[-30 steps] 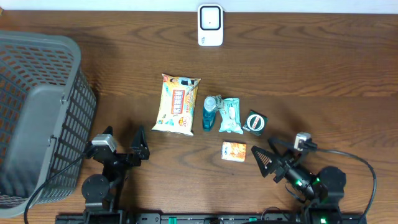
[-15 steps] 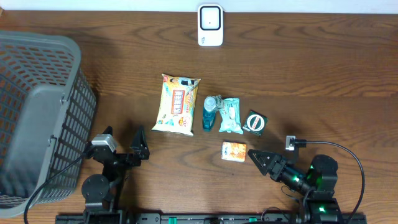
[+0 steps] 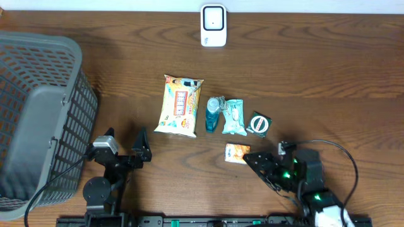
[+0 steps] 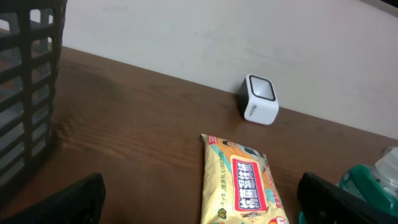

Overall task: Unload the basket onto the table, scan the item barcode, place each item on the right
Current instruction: 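Open the right gripper and move it toward the orange box, then grasp the orange box with the right gripper and lift it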

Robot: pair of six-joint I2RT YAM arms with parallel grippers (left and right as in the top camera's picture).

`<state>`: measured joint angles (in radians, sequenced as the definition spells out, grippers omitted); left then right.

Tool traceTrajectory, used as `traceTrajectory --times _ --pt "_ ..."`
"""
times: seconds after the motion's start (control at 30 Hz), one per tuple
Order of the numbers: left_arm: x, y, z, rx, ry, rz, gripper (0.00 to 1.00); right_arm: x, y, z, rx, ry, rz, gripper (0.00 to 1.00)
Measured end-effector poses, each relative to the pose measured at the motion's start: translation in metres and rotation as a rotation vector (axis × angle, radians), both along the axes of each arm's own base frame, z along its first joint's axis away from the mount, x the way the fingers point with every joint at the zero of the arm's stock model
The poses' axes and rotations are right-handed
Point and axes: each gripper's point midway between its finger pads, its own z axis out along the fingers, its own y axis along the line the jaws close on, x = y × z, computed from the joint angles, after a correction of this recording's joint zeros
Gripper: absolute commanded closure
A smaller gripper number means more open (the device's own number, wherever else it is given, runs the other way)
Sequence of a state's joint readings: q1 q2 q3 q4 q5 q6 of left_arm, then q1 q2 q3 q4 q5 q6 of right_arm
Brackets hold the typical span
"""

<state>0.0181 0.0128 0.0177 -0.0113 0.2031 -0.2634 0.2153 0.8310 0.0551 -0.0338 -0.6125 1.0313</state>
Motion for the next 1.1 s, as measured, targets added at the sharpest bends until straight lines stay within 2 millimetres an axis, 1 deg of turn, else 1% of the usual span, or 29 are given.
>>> traceTrajectory --times 0.13,0.27,0.3,0.4,0.47,0.5,0.6,0.67,0.7,0.73,0.8,0.83,0.87,0.93,1.1 --pt "0.000 0.000 0.000 0.000 0.000 0.000 0.02 0.006 0.007 -0.004 -0.053 0.065 0.006 0.19" --pt "0.000 0.000 0.000 0.000 0.000 0.000 0.02 0.017 0.019 -0.008 -0.104 0.129 0.021 0.20" --pt "0.000 0.000 0.000 -0.001 -0.001 0.000 0.02 0.020 0.022 -0.009 -0.111 0.143 0.024 0.24" --pt "0.000 0.000 0.000 -0.002 -0.001 0.000 0.02 0.031 0.031 -0.014 -0.120 0.203 0.021 0.39" --pt "0.000 0.000 0.000 -0.002 0.000 0.000 0.02 0.035 0.034 -0.019 -0.120 0.247 0.019 0.47" --pt "0.000 0.000 0.000 -0.002 0.000 0.000 0.02 0.036 0.036 -0.021 -0.120 0.267 0.021 0.50" --pt "0.000 0.000 0.000 -0.002 0.000 0.000 0.02 0.037 0.039 -0.024 -0.122 0.318 0.023 0.51" --pt "0.000 0.000 0.000 -0.002 0.000 0.000 0.02 0.037 0.038 -0.025 -0.130 0.344 0.020 0.56" --pt "0.000 0.000 0.000 -0.002 0.000 0.000 0.02 0.037 0.038 -0.025 -0.133 0.350 0.019 0.60" --pt "0.000 0.000 0.000 -0.002 0.000 0.000 0.02 0.037 0.037 -0.026 -0.138 0.355 0.017 0.66" --pt "0.000 0.000 0.000 -0.002 0.000 0.000 0.02 0.035 0.036 -0.028 -0.146 0.368 0.011 0.75" --pt "0.000 0.000 0.000 -0.002 0.000 0.000 0.02 0.035 0.035 -0.028 -0.150 0.370 0.008 0.89" --pt "0.000 0.000 0.000 -0.002 0.000 0.000 0.02 0.034 0.034 -0.029 -0.151 0.376 0.008 0.93" --pt "0.000 0.000 0.000 -0.002 0.000 0.000 0.02 0.035 0.036 -0.029 -0.151 0.354 0.023 0.99" --pt "0.000 0.000 0.000 -0.002 0.000 0.000 0.02 0.040 0.040 -0.026 -0.162 0.231 0.122 0.99"
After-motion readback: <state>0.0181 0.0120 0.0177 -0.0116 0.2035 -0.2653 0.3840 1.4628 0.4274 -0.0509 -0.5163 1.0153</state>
